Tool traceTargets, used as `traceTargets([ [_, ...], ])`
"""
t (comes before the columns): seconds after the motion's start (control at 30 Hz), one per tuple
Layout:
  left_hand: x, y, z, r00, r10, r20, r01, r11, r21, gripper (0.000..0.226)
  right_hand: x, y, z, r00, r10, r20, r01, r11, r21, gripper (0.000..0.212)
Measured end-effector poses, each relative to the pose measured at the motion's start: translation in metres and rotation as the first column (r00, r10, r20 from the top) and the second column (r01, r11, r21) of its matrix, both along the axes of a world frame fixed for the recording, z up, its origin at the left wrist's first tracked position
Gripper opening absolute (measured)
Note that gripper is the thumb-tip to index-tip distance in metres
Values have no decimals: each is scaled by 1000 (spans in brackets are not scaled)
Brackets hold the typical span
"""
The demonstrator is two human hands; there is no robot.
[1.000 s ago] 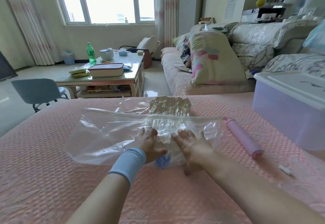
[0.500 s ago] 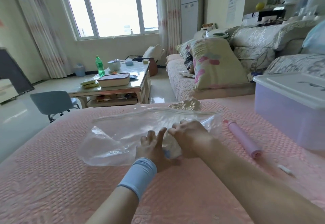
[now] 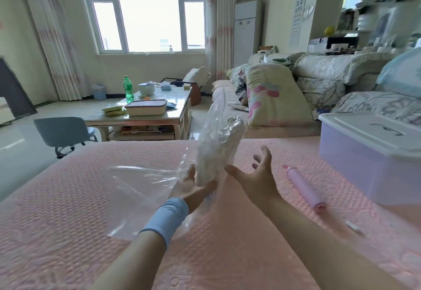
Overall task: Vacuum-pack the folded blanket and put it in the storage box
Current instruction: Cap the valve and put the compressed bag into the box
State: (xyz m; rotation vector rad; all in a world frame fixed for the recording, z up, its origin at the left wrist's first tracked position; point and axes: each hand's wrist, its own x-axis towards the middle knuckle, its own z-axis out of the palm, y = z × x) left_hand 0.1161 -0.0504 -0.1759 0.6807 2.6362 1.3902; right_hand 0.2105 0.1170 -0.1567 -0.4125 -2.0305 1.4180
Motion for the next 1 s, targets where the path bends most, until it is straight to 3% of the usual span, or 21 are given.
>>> traceTargets([
  [0.07, 3, -11, 2, 990, -60, 127, 50, 995, 82, 61, -6, -3, -8, 982, 141, 127, -159, 976, 147, 101],
  [0.13, 6, -19, -1, 956, -73, 285, 10, 976, 219, 66, -15, -12, -17, 983, 139, 120, -172, 924, 343, 80],
  [0.23, 13, -37, -6, 915, -35, 402, -133, 915, 382, 60, -26, -32, -20, 990, 120, 72, -138, 926, 351, 64],
  [0.27, 12, -45, -7, 917, 31, 399, -171, 931, 321, 70, -31, -38, -21, 984, 147, 97, -172, 917, 361, 62],
  [0.33, 10, -64, -8, 904, 259, 339, -290, 956, 41, 93, -37, -48, -26, 945, 230, 231, -308, 864, 399, 60],
  [0.43, 4, -94, -7, 810, 555, 189, -528, 831, -175, 105, -45, -69, -38, 824, 269, 498, -518, 712, 474, 59],
  [0.53, -2, -114, -7, 808, 583, -84, -576, 751, -323, 108, -51, -92, -48, 742, 239, 626, -632, 562, 534, 64],
  [0.6, -3, -119, -8, 859, 465, -215, -512, 768, -385, 86, -54, -98, -45, 772, 261, 580, -595, 619, 513, 55],
  [0.67, -2, -111, -7, 915, 381, -133, -398, 796, -457, 75, -56, -89, -41, 796, 278, 537, -554, 691, 464, 54],
  [0.7, -2, -104, -9, 928, 370, -45, -345, 807, -480, 75, -58, -82, -42, 788, 266, 555, -564, 673, 478, 60],
  [0.8, -1, -79, -17, 909, 317, 271, -200, 902, -381, 84, -59, -64, -48, 694, 39, 718, -656, 444, 610, 86],
  [0.87, -2, -68, -23, 883, 225, 413, -141, 965, -223, 90, -59, -61, -52, 710, -10, 704, -643, 396, 655, 83],
  [0.93, -5, -68, -27, 889, 251, 383, -212, 967, -143, 88, -57, -62, -52, 775, -2, 632, -592, 345, 728, 72],
  [1.0, -13, -77, -27, 907, 325, 270, -290, 943, -161, 75, -52, -65, -49, 803, -8, 595, -573, 262, 777, 66],
])
